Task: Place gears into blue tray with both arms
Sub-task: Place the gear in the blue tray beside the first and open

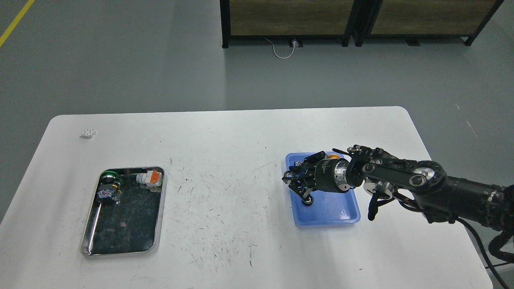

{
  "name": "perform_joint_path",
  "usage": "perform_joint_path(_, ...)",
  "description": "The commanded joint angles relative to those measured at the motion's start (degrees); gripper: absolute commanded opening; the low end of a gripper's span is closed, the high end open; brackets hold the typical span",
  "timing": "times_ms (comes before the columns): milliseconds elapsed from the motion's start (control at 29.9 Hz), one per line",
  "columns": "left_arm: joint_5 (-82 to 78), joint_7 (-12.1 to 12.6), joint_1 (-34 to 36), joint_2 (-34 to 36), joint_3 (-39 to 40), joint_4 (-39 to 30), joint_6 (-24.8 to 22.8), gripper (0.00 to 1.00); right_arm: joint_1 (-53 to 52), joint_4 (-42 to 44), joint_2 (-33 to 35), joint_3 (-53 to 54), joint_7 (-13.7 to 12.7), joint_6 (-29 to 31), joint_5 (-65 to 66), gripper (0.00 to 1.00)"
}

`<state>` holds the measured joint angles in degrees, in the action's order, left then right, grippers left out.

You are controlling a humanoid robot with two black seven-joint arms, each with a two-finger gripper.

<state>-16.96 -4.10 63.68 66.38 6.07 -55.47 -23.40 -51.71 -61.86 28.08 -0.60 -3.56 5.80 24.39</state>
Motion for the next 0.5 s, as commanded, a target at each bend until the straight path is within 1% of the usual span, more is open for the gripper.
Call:
perform_joint_path(0, 0.00, 0.14, -0.04, -0.81, -0.09, 0.01, 0.64, 0.97, 0.99, -2.48, 4.61, 0.24, 0.57, 0.88, 0.13, 0.27)
perform_joint_path(200, 0.00, 0.23, -0.04, -1.34, -0.09, 0.01, 0.73, 0.97, 4.59, -4.59, 9.01, 1.48, 0.66, 1.05, 0.83, 0.28)
perform_joint_path(468, 0.00, 0.14, -0.13, -1.34, -0.09, 0.01, 0.73, 0.97, 7.85, -3.98, 9.54, 3.32, 0.66, 1.05, 1.98, 0.29)
